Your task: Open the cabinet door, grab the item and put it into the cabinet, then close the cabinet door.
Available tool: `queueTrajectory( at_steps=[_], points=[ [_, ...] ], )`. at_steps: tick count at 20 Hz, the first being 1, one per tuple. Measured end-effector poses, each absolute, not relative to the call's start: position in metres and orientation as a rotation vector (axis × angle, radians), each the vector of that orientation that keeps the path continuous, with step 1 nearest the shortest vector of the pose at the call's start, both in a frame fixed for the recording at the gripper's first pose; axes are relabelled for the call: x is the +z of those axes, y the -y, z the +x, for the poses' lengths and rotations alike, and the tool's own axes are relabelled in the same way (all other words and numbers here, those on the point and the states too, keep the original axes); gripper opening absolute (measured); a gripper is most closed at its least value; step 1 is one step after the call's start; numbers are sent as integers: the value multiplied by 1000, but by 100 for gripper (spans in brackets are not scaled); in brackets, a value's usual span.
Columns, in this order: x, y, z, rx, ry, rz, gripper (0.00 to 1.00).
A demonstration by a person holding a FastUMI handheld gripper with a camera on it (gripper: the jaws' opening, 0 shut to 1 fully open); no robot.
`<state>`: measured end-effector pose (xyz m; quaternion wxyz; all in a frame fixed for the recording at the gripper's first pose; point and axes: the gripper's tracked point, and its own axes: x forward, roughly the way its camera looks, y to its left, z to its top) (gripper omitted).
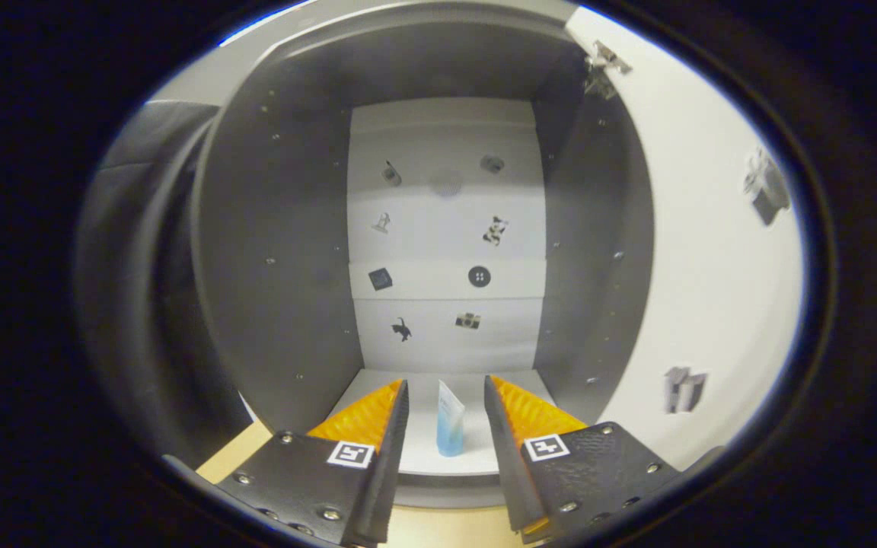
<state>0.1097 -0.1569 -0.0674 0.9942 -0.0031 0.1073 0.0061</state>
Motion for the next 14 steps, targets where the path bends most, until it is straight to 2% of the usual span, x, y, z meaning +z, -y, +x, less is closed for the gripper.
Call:
queueTrajectory(
  at_steps=[8, 14],
  points=[
    [-19, 171, -3, -63, -85, -37, 57],
    [12, 226, -89, -240, -4, -46, 57]
  ],
)
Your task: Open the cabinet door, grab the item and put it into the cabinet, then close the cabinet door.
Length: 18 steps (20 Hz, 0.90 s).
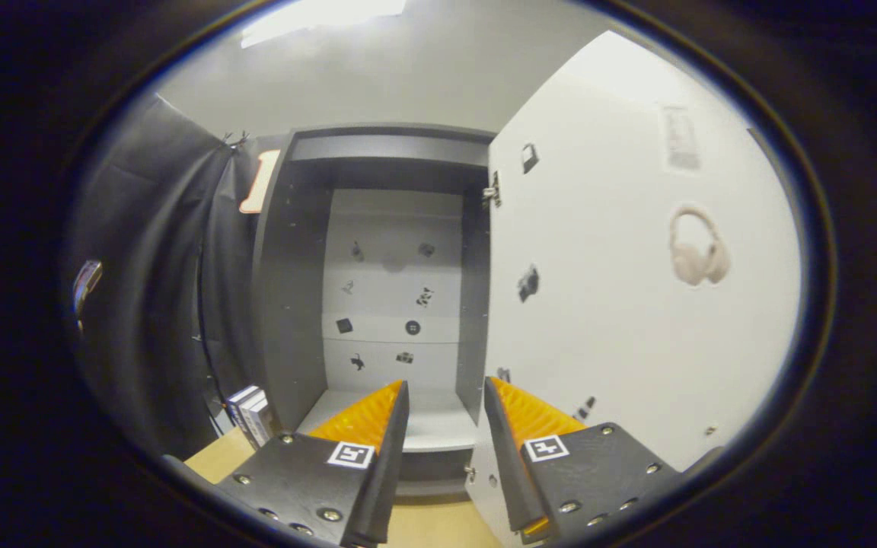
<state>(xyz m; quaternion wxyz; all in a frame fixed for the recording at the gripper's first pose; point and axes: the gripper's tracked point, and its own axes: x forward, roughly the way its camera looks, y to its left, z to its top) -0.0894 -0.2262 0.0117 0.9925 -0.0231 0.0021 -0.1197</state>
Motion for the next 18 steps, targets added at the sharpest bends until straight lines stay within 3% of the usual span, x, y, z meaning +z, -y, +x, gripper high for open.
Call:
queueTrajectory(
  at_steps=[9, 10, 11, 18],
  points=[
    [34, 309, -209, -535, 46, -66, 57],
    [36, 313, -216, -543, 54, -47, 57],
    [39, 309, -225, -543, 62, -21, 51],
    [38, 361, -268, -633, 50, 18, 51]
  ],
)
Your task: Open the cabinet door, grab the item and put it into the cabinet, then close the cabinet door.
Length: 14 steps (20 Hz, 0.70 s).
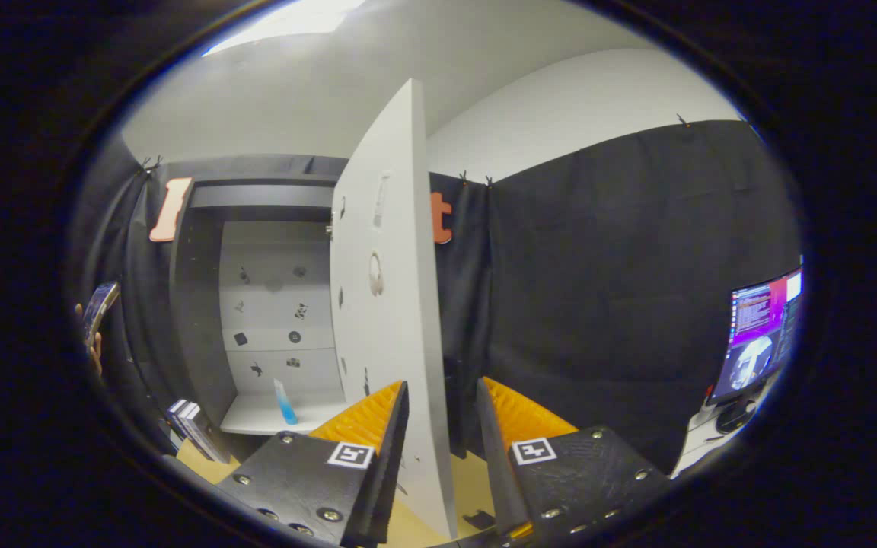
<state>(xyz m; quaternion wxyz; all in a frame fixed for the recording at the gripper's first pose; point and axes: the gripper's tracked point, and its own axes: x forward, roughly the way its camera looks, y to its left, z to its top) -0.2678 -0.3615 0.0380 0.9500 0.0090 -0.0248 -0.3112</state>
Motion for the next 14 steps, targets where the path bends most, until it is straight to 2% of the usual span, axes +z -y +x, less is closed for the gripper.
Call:
queueTrajectory(
  at_steps=[6, 8, 10, 12, 14],
  points=[
    [35, 409, -270, -724, 30, 6, 52],
    [36, 417, -263, -725, 33, 16, 57],
    [37, 418, -253, -708, 36, 20, 71],
    [40, 423, -249, -714, 45, 0, 76],
    [41, 418, -248, -684, 42, 13, 76]
  ],
)
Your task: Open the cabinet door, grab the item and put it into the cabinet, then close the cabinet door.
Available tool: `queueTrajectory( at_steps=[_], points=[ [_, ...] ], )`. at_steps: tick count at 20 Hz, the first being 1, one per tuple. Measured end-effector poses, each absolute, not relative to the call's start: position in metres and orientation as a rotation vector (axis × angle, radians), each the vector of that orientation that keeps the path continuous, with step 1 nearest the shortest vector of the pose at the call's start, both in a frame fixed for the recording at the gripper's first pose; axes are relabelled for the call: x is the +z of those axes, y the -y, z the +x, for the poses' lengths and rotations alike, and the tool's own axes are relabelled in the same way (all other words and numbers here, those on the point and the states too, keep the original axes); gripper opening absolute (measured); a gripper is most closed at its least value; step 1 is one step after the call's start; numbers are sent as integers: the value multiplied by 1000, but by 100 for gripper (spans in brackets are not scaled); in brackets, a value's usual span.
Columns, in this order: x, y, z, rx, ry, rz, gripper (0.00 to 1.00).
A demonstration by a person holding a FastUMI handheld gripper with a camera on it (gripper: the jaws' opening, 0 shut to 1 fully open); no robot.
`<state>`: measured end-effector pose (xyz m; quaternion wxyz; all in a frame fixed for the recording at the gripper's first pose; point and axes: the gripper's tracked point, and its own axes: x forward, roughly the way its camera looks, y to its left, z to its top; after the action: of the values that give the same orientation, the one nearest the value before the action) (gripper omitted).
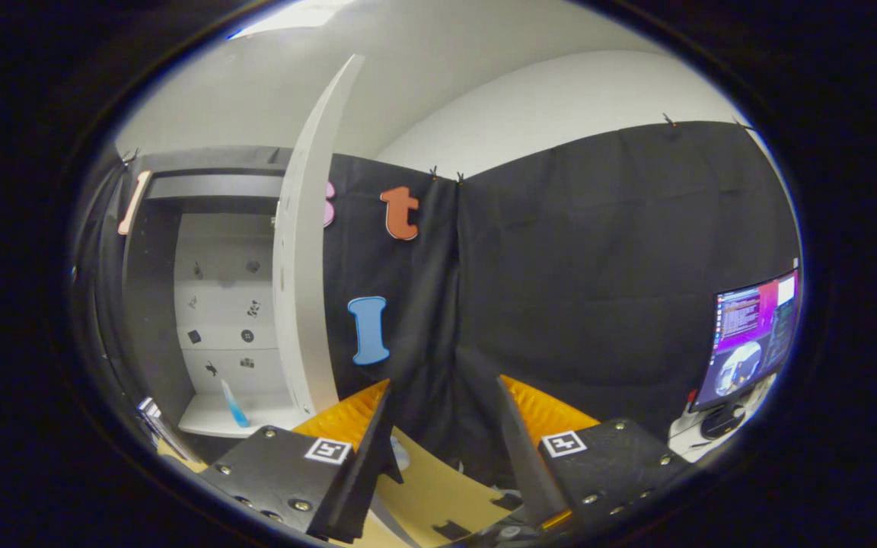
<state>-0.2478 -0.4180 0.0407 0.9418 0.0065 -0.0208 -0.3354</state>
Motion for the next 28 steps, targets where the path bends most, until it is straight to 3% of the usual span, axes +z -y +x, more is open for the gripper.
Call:
queueTrajectory(
  at_steps=[17, 28],
  points=[
    [44, 364, -245, -518, 7, 54, 77],
    [41, 291, -219, -266, -37, 119, 74]
  ],
)
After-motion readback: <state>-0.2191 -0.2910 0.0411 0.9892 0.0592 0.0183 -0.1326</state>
